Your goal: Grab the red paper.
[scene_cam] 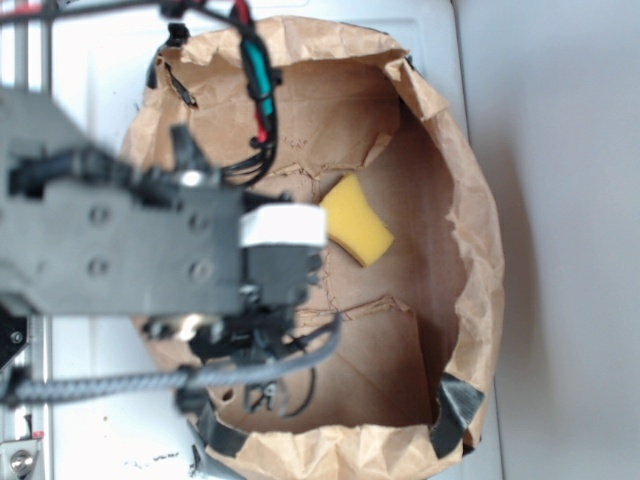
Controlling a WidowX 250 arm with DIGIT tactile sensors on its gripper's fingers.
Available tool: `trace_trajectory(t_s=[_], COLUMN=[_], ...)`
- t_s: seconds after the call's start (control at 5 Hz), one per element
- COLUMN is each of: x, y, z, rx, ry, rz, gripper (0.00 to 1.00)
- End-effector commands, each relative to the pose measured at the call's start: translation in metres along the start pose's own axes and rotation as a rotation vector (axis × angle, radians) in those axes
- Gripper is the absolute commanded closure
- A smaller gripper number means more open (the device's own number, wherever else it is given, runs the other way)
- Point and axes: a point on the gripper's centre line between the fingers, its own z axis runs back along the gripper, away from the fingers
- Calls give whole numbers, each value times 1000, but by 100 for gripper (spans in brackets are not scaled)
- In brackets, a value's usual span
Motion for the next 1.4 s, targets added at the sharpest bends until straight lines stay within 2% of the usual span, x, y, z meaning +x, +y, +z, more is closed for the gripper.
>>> trace_trajectory(t_s=[0.0,0.2,0.4,0.8,1.2], x=[22,23,21,17,26], y=[0,1,3,7,17], z=[35,30,18,-14,-35], rx=[-44,-18,8,44,75], ry=[-65,-60,-44,-55,-62], rz=[34,38,84,119,145], gripper=[100,44,0,0,0])
